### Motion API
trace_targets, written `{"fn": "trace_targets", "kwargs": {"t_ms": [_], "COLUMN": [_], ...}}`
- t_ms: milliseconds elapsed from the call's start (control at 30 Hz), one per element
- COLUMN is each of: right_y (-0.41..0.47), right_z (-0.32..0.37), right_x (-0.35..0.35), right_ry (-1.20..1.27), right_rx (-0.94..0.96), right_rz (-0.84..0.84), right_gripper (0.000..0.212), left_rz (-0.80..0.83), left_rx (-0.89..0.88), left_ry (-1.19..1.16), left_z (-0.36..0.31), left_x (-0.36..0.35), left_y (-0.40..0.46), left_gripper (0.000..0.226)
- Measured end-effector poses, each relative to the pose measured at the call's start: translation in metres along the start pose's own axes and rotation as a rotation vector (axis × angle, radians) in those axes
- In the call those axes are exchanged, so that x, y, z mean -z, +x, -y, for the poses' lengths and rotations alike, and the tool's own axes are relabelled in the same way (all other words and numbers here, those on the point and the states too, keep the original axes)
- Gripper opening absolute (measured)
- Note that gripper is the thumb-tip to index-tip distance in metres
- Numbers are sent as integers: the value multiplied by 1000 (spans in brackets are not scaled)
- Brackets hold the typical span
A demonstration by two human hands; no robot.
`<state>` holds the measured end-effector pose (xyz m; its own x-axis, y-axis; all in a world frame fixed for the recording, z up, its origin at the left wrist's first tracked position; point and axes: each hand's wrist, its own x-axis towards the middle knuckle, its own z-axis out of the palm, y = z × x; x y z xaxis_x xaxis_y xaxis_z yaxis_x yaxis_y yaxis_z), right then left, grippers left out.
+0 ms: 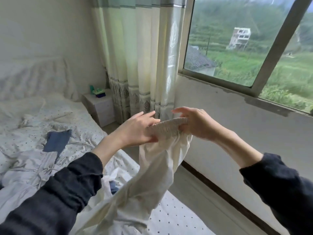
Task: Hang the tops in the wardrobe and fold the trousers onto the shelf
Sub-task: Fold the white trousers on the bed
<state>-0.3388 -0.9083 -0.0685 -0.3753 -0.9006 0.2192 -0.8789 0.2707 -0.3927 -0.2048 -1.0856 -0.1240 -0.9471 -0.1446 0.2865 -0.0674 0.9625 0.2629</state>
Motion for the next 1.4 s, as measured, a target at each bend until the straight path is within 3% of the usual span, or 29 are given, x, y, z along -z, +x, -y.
{"fn": "trace_targets", "kwargs": {"t_ms": [100,267,400,467,600,667,733,967,1033,1133,1233,1400], "right_y": [15,45,58,66,79,86,93,122,132,145,150,122], "right_z": [26,65,86,91,92,93,96,121,129,138,136,102], "right_x": [26,60,66,63,63,65,65,78,89,119,155,211], "right_ry": [-47,-59,44,64,56,64,73,264,371,623,751,661], "right_rx": [130,393,407,420,376,341,310,53,-6,-83,-131,-153], "right_rz": [-213,-513,-588,-614,-631,-640,-634,-514,-484,-501,-626,-944], "right_gripper": [34,21,24,24,24,25,26,48,39,21,13,24], "left_rz": [-164,-405,-417,-393,-243,-185,-264,-827,-878,-876,-879,-727], "left_rx": [-8,0,141,248,448,518,552,639,642,620,615,555], "left_ry": [43,200,467,543,524,381,242,-133,-162,-90,-41,-55], "left_z": [-6,-10,-1,5,25,32,32,27,28,22,4,-31], "left_x": [48,126,151,162,175,178,178,217,242,283,304,294], "left_y": [0,-16,-51,-70,-95,-103,-110,-105,-94,-74,-51,9], "left_gripper": [36,41,62,60,37,31,25,35,44,28,25,43]}}
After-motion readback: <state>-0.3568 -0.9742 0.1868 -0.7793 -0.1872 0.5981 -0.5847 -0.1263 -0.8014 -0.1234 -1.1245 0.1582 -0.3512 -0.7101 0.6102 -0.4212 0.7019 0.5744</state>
